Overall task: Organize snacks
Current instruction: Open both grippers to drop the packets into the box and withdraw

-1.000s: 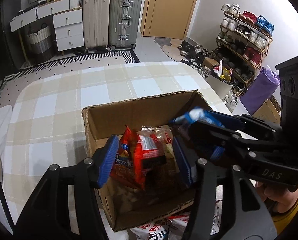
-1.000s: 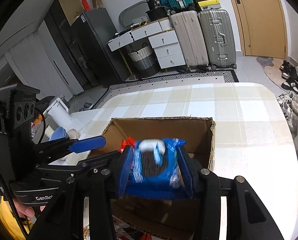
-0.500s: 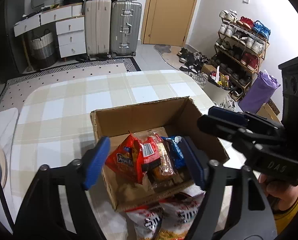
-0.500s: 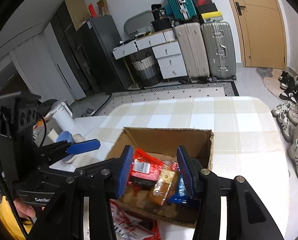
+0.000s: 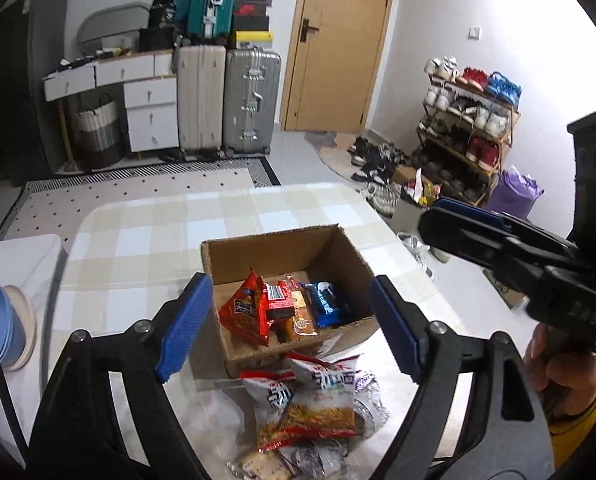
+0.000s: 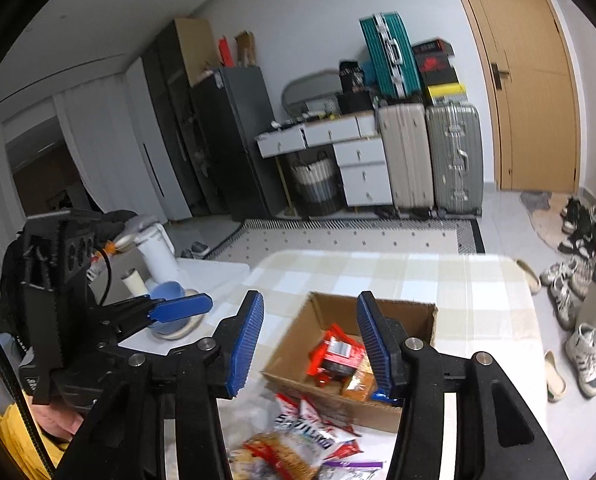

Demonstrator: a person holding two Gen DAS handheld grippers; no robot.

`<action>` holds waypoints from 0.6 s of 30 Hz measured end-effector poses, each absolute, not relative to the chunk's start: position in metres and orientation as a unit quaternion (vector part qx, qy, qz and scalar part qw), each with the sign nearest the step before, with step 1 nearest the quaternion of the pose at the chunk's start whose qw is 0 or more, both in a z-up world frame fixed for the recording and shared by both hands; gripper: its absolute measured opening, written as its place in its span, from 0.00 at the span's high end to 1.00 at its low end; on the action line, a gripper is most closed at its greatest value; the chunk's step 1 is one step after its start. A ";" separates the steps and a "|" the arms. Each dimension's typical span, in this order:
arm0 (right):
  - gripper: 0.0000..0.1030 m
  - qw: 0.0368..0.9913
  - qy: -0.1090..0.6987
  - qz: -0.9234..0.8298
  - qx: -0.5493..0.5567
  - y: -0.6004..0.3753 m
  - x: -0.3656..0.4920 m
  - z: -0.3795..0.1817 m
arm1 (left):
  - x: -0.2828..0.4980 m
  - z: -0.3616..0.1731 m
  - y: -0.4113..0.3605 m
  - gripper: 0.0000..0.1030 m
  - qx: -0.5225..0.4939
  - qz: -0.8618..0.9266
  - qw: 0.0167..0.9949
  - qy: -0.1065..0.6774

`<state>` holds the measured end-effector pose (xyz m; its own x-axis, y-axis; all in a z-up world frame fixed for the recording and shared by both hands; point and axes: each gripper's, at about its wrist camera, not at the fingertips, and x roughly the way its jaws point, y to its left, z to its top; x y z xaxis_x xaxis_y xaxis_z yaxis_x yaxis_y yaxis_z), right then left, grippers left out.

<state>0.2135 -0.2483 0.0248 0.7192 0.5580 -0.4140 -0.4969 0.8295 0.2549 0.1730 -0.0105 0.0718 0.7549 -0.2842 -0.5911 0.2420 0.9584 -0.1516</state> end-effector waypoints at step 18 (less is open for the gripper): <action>0.01 0.958 0.105 0.266 0.035 -0.254 0.035 0.009 | -0.016 0.099 0.012 0.01 -0.033 -0.076 0.974 0.212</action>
<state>0.0349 -0.2539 0.0086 0.8368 0.5161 -0.1826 -0.5015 0.8565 0.1225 -0.0165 0.0117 0.0993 0.8983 -0.1615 -0.4086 0.1332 0.9863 -0.0972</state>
